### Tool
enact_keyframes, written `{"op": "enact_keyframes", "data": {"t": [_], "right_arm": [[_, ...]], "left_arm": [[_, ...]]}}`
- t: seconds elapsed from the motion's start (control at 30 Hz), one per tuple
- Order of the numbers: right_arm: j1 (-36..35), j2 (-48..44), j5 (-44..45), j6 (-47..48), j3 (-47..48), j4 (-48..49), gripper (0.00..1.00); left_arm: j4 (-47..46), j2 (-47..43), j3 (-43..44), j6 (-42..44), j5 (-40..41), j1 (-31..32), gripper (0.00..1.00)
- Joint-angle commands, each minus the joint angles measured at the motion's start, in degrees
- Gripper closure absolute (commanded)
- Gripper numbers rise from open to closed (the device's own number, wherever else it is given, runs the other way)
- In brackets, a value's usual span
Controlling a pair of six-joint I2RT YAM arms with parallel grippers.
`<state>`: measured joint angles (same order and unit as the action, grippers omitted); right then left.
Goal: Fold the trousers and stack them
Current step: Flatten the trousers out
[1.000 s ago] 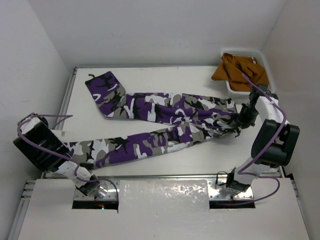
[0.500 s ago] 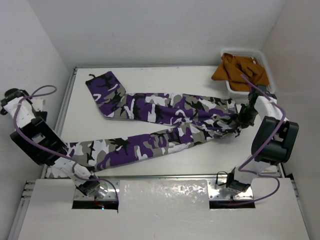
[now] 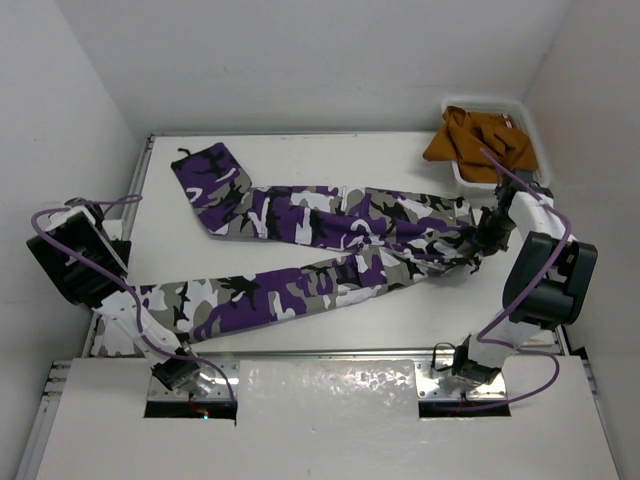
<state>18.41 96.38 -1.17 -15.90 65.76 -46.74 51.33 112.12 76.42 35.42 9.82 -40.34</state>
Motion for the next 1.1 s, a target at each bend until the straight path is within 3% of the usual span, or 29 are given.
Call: {"op": "enact_keyframes", "data": {"t": [0.0, 0.2, 0.3, 0.37, 0.4, 0.43, 0.5, 0.63, 0.73, 0.77, 0.83, 0.87, 0.97, 1.07], "right_arm": [[0.22, -1.19, 0.11, 0.61, 1.3, 2.01, 1.0], [0.22, -1.19, 0.2, 0.78, 2.71, 1.83, 1.0], [0.22, -0.93, 0.11, 0.78, 2.97, 1.92, 1.0], [0.22, -0.84, -0.24, 0.87, 2.97, 2.09, 1.0], [0.22, -0.84, -0.32, 0.87, 2.89, 2.09, 1.0], [0.13, -0.84, -0.32, 0.96, 2.89, 2.09, 1.0], [0.22, -0.93, -0.41, 1.22, 2.71, 2.18, 1.0], [0.22, -1.28, -0.24, 1.49, 2.62, 2.18, 1.0], [0.22, -1.28, -0.41, 1.31, 2.8, 2.18, 1.0], [0.22, -1.28, -0.5, 1.4, 2.8, 2.18, 1.0], [0.22, -1.37, -0.68, 1.31, 2.89, 2.18, 1.0], [0.22, -1.37, -0.68, 1.31, 2.97, 2.18, 1.0], [0.22, -1.37, -0.85, 1.31, 3.06, 2.18, 1.0], [0.22, -1.11, -1.55, 1.14, 4.98, 2.09, 1.0]], "left_arm": [[-1.51, 1.08, -1.45, -0.97, -0.86, -0.44, 0.49], [1.75, 1.35, -4.27, 0.35, -2.0, -2.46, 0.74], [3.33, 1.53, -3.92, 1.31, -1.57, -3.52, 0.75], [4.47, 1.7, -3.21, 1.41, -1.47, -4.22, 0.69], [4.91, 1.62, -1.9, 1.41, -1.56, -4.4, 0.53], [5.27, 1.53, -1.11, 1.32, -2.26, -4.57, 0.49], [6.41, 1.09, 1.0, 1.23, -3.49, -5.45, 0.45], [7.38, 2.75, 0.84, 1.76, -3.41, -6.59, 0.45], [7.99, 3.63, -1.36, 2.28, -5.42, -6.68, 0.53], [8.69, 3.72, -2.23, 2.46, -6.04, -6.68, 0.69], [10.09, 3.9, -3.12, 2.99, -7.71, -6.68, 0.85], [10.37, 3.73, -3.91, 3.25, -8.15, -6.68, 1.0], [11.25, 2.85, -3.92, 5.09, -9.56, -6.68, 1.0], [11.07, 0.3, 0.54, 6.58, -17.25, -6.77, 1.0]]}}
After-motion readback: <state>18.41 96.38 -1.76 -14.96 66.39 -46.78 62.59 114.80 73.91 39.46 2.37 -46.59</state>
